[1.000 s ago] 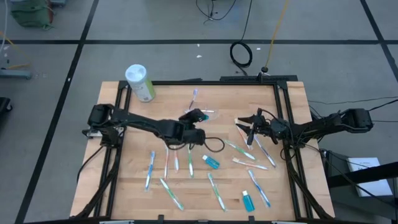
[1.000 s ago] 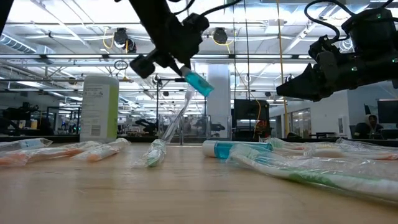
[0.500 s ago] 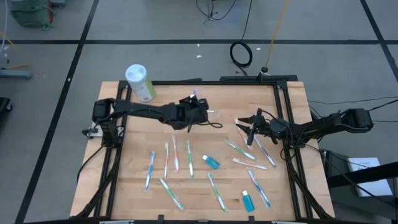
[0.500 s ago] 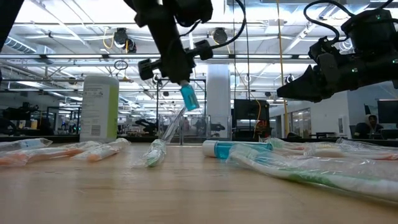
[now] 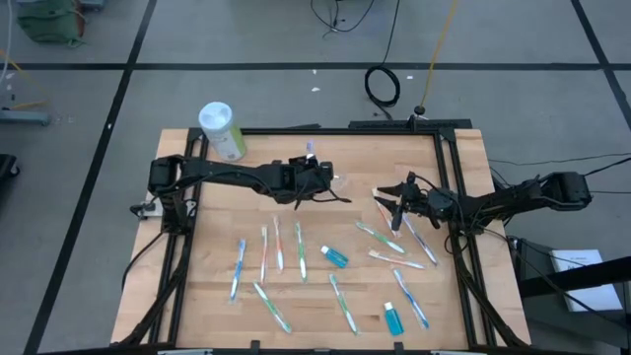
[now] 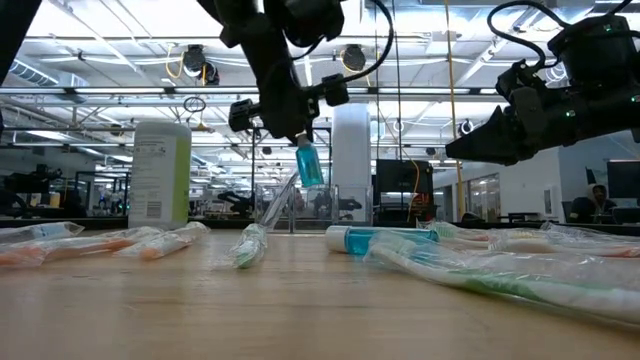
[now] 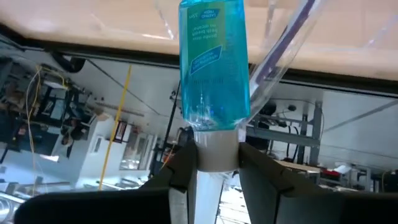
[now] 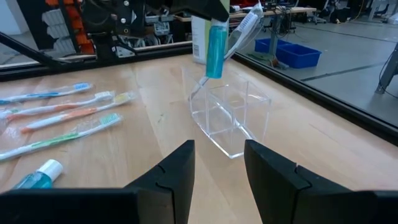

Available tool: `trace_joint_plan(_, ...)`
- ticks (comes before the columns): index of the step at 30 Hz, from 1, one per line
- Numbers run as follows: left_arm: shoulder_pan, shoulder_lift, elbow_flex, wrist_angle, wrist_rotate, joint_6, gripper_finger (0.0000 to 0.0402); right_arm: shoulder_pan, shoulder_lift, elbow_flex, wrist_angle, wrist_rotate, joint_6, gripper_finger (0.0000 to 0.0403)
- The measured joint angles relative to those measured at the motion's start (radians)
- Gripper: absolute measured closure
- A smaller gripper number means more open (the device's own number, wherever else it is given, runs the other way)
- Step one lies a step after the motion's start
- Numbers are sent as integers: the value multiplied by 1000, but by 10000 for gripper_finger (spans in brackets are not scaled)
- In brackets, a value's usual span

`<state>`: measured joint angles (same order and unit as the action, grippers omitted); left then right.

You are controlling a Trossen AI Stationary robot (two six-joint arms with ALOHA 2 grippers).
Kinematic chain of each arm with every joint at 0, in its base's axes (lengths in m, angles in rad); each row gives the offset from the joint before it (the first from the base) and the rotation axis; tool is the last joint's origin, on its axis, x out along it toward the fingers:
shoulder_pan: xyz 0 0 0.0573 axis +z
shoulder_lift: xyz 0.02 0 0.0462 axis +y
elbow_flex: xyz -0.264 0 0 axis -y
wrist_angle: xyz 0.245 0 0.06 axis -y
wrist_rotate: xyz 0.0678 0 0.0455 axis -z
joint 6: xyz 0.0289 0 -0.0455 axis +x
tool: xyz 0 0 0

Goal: Pick & Place toothbrushing station
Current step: Put the blue mouthwash in the middle of the transparent organizer, then put the purple toothbrush to the right of the transparent organizer

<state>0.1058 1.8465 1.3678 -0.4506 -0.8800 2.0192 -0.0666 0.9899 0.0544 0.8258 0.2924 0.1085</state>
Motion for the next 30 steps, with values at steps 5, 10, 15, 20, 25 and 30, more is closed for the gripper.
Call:
trace_joint_plan(5, 10, 0, -21, -15, 26, 17, 316, 0, 0, 0, 0, 0, 0, 273)
trace_joint_plan(10, 8, 0, -66, 36, 22, -2, 316, 0, 0, 0, 1, 0, 0, 273)
trace_joint_plan(15, 11, 0, -108, 47, 20, -11, 316, 0, 0, 0, 3, -1, 0, 273)
trace_joint_plan(20, 7, 0, -112, 60, 47, -51, 313, 0, 0, 0, 3, -1, 0, 273)
trace_joint_plan(25, 3, 0, -112, 60, 95, -76, 277, 0, 0, 0, 3, -1, -1, 273)
trace_joint_plan(30, 5, 0, -112, 60, 101, -94, 247, 0, 0, 0, 2, -1, -1, 273)
